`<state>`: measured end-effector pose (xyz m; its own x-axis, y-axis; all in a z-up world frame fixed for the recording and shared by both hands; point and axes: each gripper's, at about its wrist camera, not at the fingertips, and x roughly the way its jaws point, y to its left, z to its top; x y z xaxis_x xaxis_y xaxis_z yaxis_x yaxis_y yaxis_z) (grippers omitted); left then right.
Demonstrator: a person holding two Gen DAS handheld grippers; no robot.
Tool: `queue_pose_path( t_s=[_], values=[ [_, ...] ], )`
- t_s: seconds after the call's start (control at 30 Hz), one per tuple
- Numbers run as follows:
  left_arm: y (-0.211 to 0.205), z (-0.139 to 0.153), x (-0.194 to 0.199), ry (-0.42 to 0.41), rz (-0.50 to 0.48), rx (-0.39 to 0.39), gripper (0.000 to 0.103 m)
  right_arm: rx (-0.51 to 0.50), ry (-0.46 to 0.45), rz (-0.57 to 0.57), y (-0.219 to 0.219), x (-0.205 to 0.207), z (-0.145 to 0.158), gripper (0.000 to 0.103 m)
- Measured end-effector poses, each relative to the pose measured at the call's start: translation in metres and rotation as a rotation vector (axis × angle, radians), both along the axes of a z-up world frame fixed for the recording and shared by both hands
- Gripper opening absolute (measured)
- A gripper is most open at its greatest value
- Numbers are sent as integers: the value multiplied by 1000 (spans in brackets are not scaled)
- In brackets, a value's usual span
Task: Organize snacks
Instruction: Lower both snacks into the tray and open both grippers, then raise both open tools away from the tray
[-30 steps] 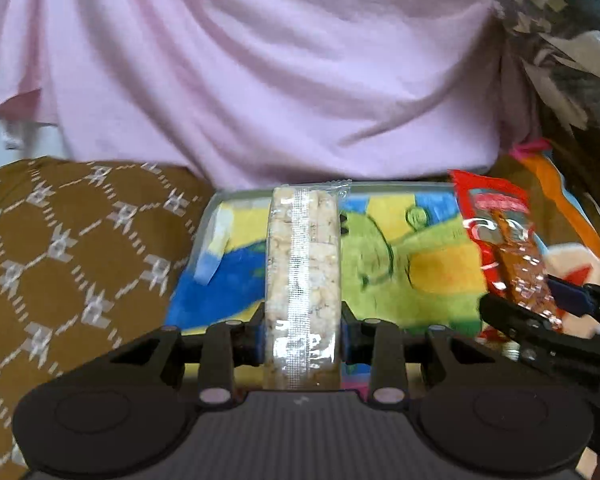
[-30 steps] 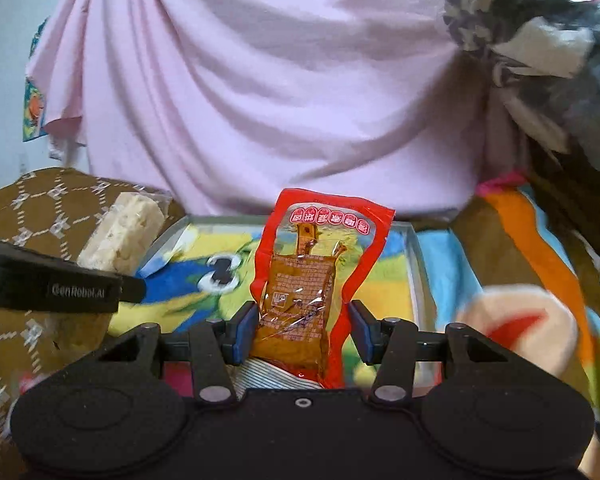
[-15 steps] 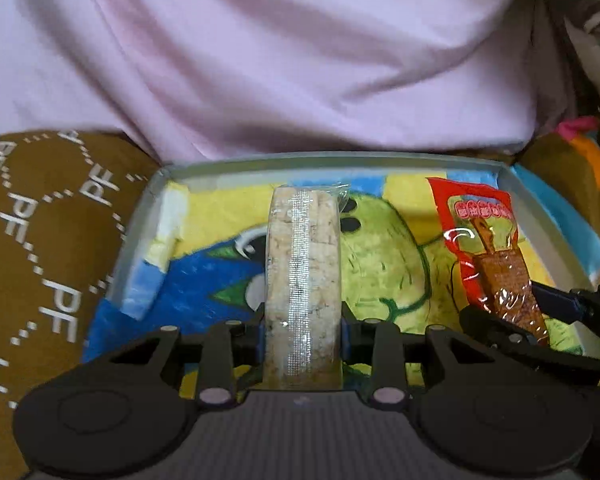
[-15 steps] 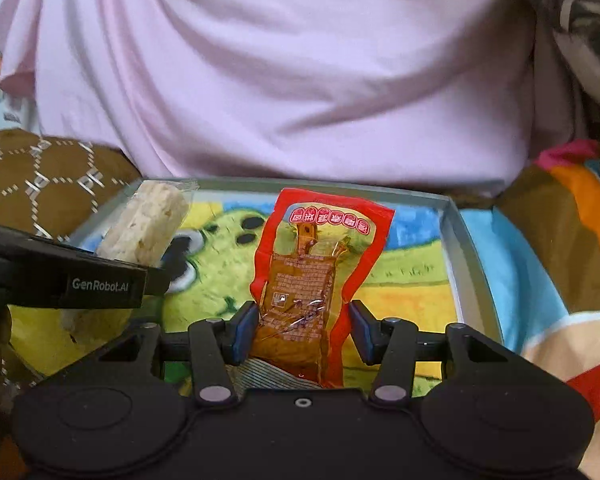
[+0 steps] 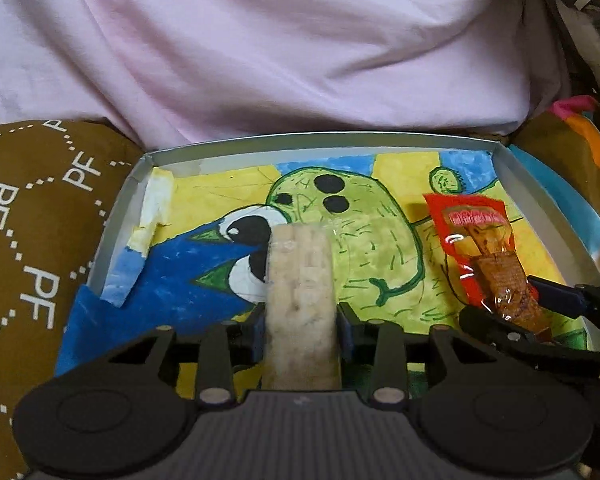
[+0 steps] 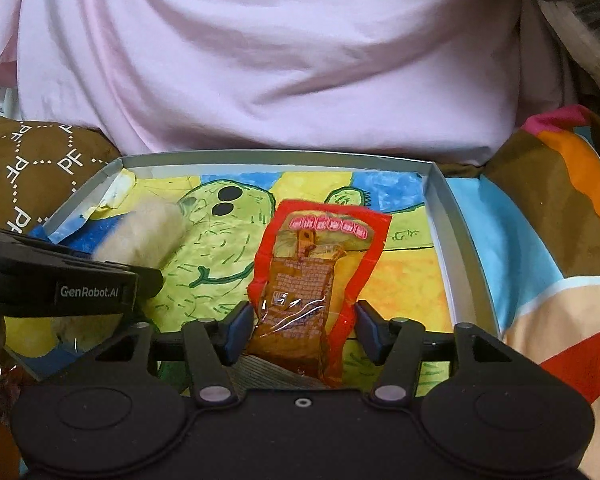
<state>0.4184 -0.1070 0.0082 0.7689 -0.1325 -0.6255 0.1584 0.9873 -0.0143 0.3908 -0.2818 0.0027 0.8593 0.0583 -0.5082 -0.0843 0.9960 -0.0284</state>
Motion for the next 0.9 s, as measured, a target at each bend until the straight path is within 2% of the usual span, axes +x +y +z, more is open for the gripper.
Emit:
queue_pose_path(
  t_s=[0.1,0.23,0.33,0.4,0.5,0.57,0.77,0.9],
  values=[
    [3,2,-5,-6,9,-6,53,2,-2,-5,-1,-3,0,66],
    [8,6,-14,-19,18,-10,62,25,-20,-9,-5,-12,3,68],
    [10,14,-25,-39,22,-11,74,32,-37,-18,-8,-22,9,78],
    [12,22,-34,-63,26,-8,85,36,-47,-21,-10,-30,15,82],
    [14,34,-52,-112,25,0,94,45,-76,-26,-14,-47,26,89],
    [15,43,-66,-141,23,9,98,52,-97,-31,-17,-62,34,96],
    [16,65,-109,-191,12,17,103,62,-140,-31,-23,-109,58,102],
    [19,74,-144,-214,0,18,103,51,-155,-36,-20,-143,71,102]
  ],
)
